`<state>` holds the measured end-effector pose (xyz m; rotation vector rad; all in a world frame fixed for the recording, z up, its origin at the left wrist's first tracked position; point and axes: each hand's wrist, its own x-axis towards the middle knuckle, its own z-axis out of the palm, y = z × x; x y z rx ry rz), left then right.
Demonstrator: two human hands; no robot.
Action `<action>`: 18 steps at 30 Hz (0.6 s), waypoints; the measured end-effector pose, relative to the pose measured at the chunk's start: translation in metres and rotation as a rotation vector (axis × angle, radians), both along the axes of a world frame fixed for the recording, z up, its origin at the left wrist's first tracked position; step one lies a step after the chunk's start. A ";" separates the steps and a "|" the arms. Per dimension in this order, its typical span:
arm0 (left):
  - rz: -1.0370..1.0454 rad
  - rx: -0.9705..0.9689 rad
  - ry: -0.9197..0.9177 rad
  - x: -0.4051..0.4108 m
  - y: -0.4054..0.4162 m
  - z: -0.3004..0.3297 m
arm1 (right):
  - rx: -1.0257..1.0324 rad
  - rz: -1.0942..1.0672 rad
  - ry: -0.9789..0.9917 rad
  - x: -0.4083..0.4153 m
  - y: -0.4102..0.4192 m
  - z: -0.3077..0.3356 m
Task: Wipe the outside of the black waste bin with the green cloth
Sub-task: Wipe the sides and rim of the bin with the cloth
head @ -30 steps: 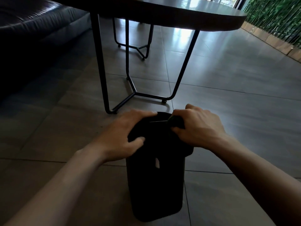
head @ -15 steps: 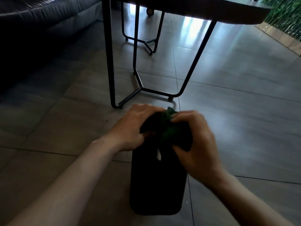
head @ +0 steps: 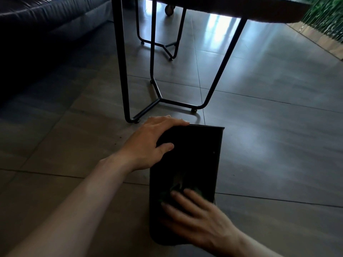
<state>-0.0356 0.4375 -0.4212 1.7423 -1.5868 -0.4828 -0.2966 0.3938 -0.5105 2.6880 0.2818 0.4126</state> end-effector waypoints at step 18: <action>0.002 -0.009 0.032 -0.002 -0.004 0.000 | 0.141 -0.174 -0.081 -0.014 -0.007 -0.002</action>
